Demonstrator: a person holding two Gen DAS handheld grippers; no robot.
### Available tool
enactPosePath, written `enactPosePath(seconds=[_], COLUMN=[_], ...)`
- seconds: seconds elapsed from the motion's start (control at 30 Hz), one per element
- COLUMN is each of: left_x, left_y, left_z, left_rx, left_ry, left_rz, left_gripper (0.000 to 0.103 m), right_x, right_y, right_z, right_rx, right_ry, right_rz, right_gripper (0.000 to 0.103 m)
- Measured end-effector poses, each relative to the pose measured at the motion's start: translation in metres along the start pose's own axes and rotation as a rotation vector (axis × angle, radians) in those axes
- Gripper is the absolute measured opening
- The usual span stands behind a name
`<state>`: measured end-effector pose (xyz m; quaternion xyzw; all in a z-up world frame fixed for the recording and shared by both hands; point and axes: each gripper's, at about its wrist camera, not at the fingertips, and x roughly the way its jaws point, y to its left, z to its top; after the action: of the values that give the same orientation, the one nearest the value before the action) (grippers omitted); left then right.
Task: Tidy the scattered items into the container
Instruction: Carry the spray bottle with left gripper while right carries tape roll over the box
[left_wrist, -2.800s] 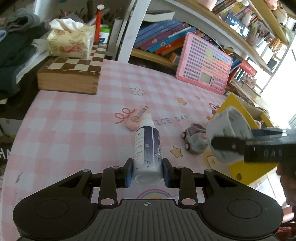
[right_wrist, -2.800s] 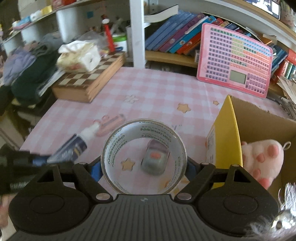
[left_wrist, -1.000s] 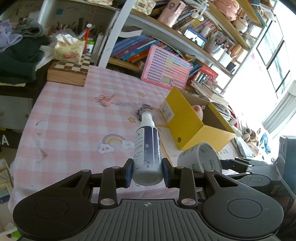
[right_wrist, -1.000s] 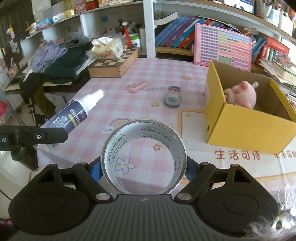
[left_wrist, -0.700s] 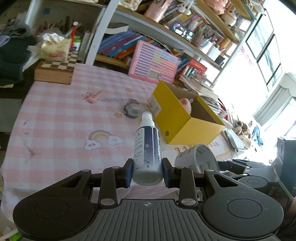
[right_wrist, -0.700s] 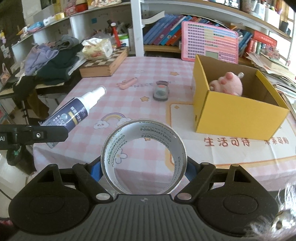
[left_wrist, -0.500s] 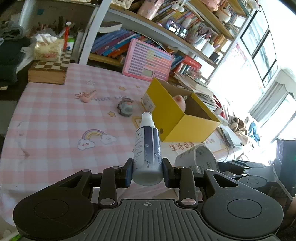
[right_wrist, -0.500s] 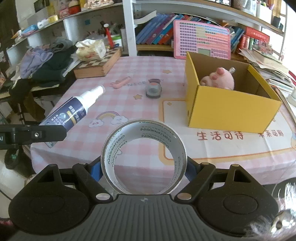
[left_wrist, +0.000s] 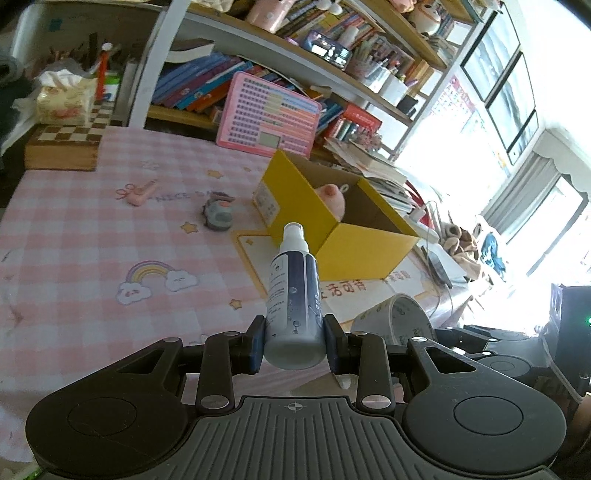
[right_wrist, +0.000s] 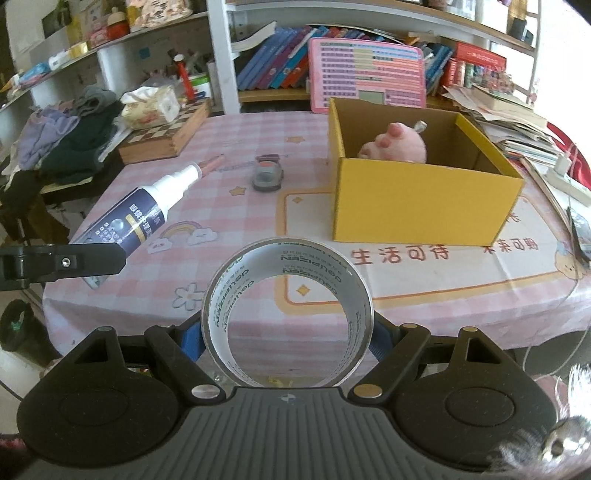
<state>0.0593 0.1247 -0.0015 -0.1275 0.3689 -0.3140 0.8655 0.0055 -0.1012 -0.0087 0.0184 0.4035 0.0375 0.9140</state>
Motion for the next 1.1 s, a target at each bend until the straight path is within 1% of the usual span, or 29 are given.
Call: enactPosePath(seconds=[0.17,0.43,1.1], left_x=[0.011,0.036,0.102], left_y=[-0.013,-0.036,-0.093], left_z=[0.005,0.011,0.025], left_rx=[0.019,0.049,0.083], left_ry=[0.001,0.025,0.066], left_rz=[-0.016,-0.044,-0.065], left_gripper=[0.031,0.031,0.031], right_x=[-0.003,-0.006,0.002], right_y=[-0.017,-0.047,-0.132], right_z=[0.0,0.0,0.01], right_rx=[0.022,0.064,0.115], right_ry=[-0.004,-0.002,0.025], right_rz=[-0.018,-0.049,-0.069], right_gripper=[0.082,0.082,0.082])
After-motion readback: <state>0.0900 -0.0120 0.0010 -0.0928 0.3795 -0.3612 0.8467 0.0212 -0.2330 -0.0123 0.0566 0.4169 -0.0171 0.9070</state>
